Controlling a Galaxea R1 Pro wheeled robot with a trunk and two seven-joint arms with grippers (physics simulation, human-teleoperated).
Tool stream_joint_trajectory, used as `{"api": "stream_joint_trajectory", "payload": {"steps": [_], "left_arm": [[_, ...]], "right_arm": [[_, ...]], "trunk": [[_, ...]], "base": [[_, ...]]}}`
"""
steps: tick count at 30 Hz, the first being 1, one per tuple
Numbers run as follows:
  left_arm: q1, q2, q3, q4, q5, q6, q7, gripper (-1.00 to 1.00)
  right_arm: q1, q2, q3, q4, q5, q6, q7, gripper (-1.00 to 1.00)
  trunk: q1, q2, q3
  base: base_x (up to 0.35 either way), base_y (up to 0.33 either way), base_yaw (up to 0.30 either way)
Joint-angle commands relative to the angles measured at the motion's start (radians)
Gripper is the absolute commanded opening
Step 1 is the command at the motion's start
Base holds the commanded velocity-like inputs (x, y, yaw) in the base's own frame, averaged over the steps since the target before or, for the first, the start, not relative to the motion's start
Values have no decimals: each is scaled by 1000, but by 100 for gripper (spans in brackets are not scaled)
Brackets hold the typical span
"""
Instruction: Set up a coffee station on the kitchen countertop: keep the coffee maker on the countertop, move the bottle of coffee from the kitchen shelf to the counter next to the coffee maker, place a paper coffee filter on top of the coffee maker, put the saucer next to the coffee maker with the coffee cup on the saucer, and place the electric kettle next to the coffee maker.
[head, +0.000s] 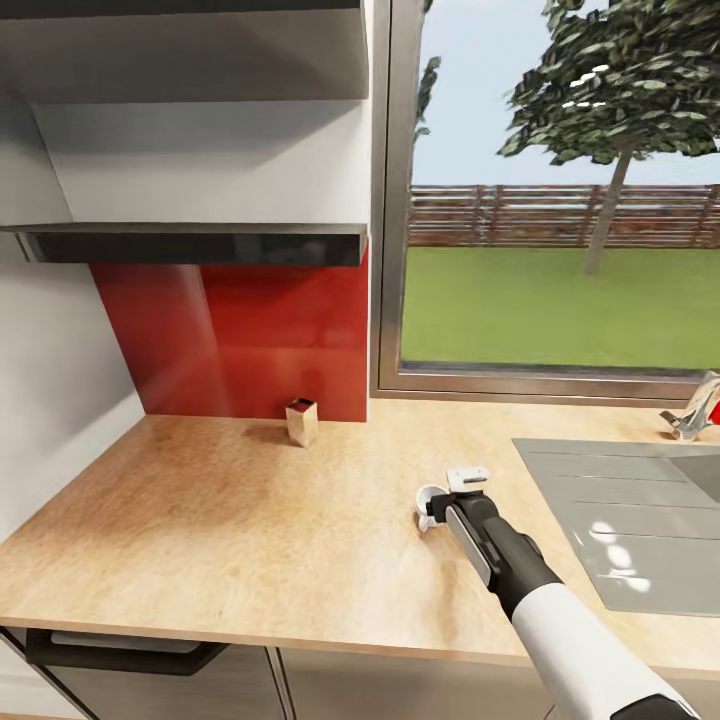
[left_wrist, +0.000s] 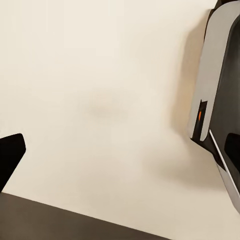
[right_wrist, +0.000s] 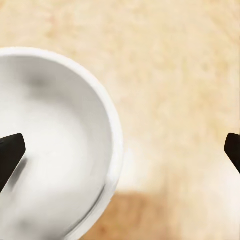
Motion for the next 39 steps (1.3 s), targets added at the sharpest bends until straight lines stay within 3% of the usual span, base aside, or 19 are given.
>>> {"api": "stream_joint_trajectory", "payload": {"steps": [1,38,39], "left_arm": [[-1,-1,-9,2,8,-5,1,100],[-1,-2,-8,2,8,-5,1,100],[-1,-2,-8,2,8,-5,1,100]], "right_arm": [[-1,0,3,0,-11,2,-9,100],[-1,1,5,47,-13,-20,-6,100],[-1,1,5,52,-13,-20,-6,-100]], "trunk": [[1,-2,-2],[1,-2,-2],[1,-2,-2]], "base": [[0,0,0],[0,0,0],[0,0,0]]}}
